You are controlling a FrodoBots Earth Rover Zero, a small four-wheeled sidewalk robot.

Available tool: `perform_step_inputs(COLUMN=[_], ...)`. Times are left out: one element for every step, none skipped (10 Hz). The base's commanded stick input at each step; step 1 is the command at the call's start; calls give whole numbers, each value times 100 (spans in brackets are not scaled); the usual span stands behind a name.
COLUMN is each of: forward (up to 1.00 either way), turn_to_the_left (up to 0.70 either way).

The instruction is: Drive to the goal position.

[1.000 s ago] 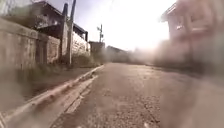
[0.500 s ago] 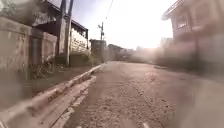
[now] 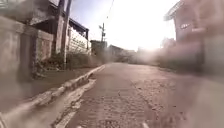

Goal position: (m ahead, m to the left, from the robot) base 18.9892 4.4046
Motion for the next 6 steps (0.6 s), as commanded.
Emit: perform_step_inputs(forward=[100,100,100,100,100,100], turn_to_the_left=[0,0,0,0,0,0])
